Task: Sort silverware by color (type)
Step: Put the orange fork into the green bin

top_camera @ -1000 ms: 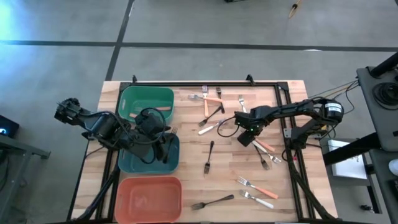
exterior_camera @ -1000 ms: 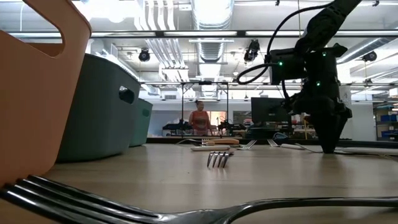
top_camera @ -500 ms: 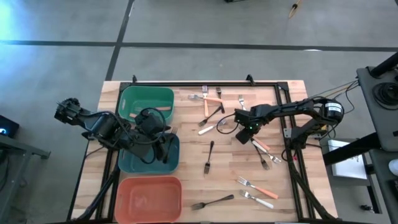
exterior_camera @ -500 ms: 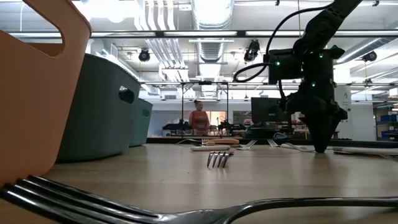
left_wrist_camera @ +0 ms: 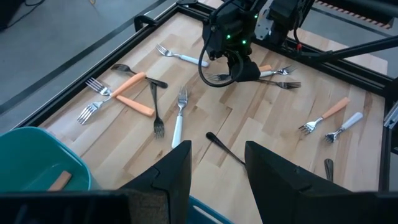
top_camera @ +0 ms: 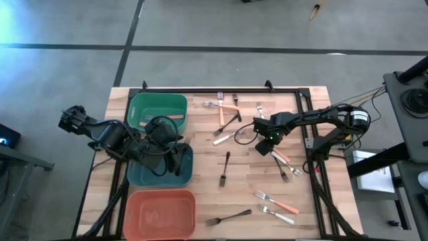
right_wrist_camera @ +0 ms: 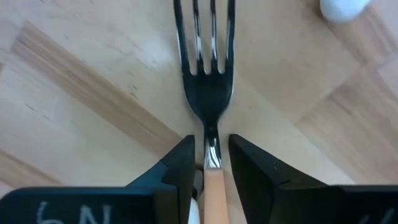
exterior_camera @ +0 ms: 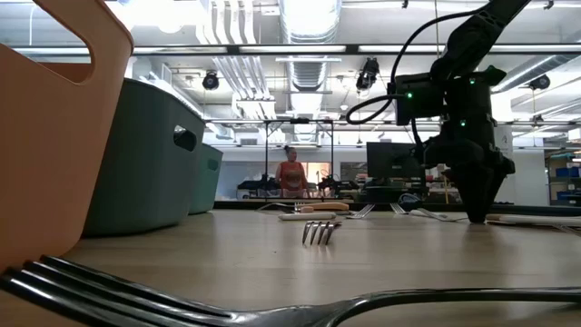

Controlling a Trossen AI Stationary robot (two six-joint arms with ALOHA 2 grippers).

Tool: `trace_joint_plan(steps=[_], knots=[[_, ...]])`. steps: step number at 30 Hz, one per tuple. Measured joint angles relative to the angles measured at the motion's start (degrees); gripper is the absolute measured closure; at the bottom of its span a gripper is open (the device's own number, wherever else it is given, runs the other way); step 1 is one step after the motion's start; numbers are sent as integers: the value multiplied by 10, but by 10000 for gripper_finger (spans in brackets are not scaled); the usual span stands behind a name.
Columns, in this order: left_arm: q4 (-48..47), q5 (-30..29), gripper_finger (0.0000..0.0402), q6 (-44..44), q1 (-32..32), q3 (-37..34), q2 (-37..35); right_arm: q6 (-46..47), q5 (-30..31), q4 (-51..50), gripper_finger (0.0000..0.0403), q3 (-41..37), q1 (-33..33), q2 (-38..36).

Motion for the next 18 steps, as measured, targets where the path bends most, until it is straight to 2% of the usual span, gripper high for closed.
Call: trace_joint_plan(steps=[5, 12, 18], knots=[[-5, 0, 269, 0, 0, 0, 0, 1, -1, -9, 304, -1, 0, 0], [-9, 0, 269, 0, 0, 0, 0, 0, 24, -1, 344, -3, -3, 0], [-9, 0, 269, 0, 0, 0, 0, -19, 28, 7, 354, -3, -32, 1]])
